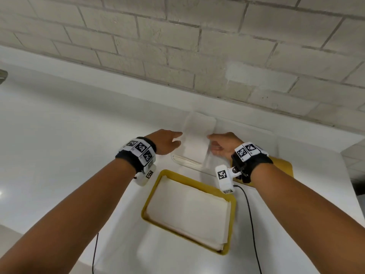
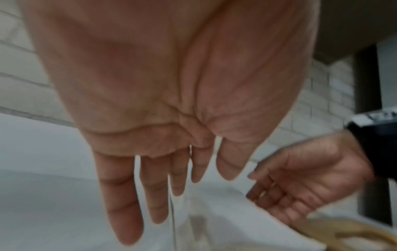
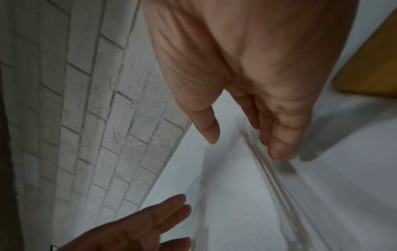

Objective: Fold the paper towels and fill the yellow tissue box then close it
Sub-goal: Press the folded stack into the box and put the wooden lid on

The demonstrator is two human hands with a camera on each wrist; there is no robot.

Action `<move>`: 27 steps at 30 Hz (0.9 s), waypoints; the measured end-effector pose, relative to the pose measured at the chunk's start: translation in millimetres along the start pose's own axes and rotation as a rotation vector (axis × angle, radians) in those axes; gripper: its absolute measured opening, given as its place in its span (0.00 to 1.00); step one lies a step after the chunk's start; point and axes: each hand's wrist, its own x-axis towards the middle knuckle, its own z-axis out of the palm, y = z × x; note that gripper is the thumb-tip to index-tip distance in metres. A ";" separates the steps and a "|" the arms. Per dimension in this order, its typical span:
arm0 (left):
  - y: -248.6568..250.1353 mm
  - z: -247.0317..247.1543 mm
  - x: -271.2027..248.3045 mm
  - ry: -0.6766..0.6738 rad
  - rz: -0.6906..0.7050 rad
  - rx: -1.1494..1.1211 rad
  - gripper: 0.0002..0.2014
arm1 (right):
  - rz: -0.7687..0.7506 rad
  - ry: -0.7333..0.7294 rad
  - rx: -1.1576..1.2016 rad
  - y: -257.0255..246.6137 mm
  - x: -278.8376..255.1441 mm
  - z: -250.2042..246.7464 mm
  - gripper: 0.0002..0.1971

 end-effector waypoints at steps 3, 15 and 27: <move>0.4 5.2 16.3 -0.084 0.002 0.035 0.27 | 0.020 -0.032 0.076 -3.2 7.8 7.4 0.13; -18.4 25.4 36.8 -0.055 0.002 0.029 0.24 | 0.035 -0.005 0.101 -7.4 22.5 13.7 0.07; -28.5 32.3 42.9 -0.020 0.011 -0.033 0.26 | 0.057 -0.110 0.113 -18.0 23.2 20.4 0.10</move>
